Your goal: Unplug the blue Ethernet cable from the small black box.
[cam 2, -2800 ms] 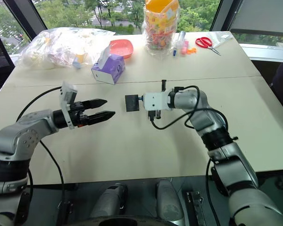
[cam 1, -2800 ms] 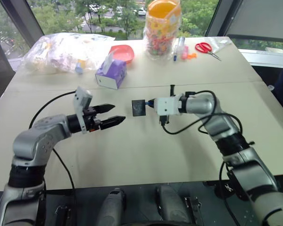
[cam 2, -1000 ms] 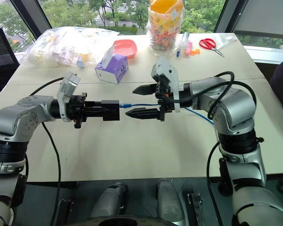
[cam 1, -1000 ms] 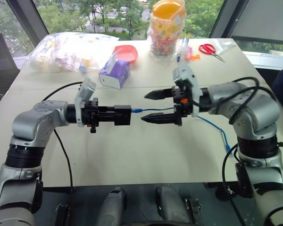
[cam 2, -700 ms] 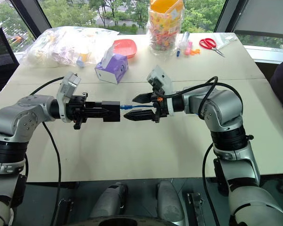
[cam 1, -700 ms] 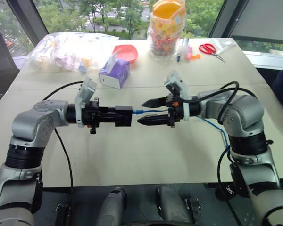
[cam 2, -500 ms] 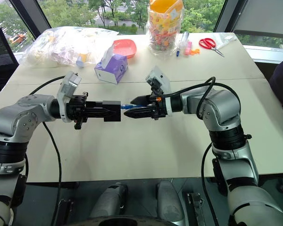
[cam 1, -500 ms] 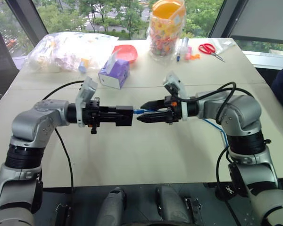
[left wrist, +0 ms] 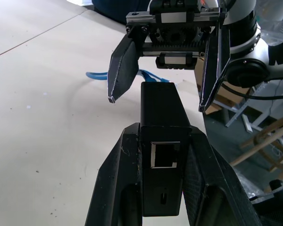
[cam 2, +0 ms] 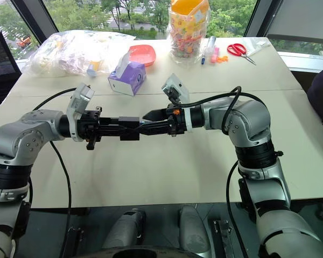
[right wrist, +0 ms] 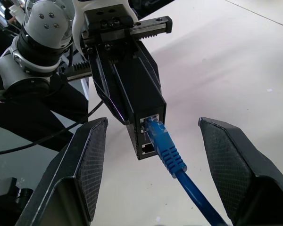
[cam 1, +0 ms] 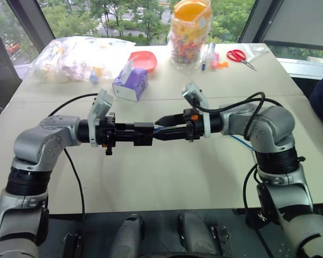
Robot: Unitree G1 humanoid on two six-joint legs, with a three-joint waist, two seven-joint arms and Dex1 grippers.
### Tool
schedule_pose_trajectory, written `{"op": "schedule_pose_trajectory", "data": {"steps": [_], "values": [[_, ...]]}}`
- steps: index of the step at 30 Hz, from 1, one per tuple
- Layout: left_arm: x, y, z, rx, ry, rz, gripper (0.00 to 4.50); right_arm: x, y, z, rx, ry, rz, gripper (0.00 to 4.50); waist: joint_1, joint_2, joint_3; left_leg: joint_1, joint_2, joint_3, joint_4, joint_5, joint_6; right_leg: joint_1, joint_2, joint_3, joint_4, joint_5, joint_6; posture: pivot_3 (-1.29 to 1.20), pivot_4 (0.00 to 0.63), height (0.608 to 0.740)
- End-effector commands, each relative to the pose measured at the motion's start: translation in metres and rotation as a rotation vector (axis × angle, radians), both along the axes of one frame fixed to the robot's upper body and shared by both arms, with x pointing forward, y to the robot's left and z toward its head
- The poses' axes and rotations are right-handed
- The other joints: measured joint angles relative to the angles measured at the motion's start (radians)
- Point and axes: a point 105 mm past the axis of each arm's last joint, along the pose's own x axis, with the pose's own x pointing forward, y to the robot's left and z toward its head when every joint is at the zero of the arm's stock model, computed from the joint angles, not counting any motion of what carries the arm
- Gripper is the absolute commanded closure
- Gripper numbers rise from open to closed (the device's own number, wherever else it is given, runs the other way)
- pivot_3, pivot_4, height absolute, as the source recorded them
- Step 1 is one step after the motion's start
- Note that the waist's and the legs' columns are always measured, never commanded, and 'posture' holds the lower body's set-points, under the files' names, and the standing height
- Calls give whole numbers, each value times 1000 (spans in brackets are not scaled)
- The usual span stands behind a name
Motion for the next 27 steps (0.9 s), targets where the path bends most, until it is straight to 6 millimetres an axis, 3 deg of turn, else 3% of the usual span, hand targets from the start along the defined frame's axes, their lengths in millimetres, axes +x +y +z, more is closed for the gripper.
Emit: {"op": "schedule_pose_trajectory", "data": {"steps": [1,8,21,27], "values": [[-4,-2,11,-21,-44,-16,4002,-2,0,11,18,-38,13,1267,0,0,0,0,0,0,0,0,0,0,0,0,0,0,0,0,150,740],[-4,0,11,-23,-47,-11,4002,-2,-1,10,10,-38,21,4456,0,0,0,0,0,0,0,0,0,0,0,0,0,0,0,0,150,740],[-2,3,18,-44,-49,5,4002,-6,0,3,-19,-55,39,4456,0,0,0,0,0,0,0,0,0,0,0,0,0,0,0,0,150,740],[-6,9,19,-28,-42,6,4002,5,-16,-6,-72,-118,0,4456,0,0,0,0,0,0,0,0,0,0,0,0,0,0,0,0,150,740]]}}
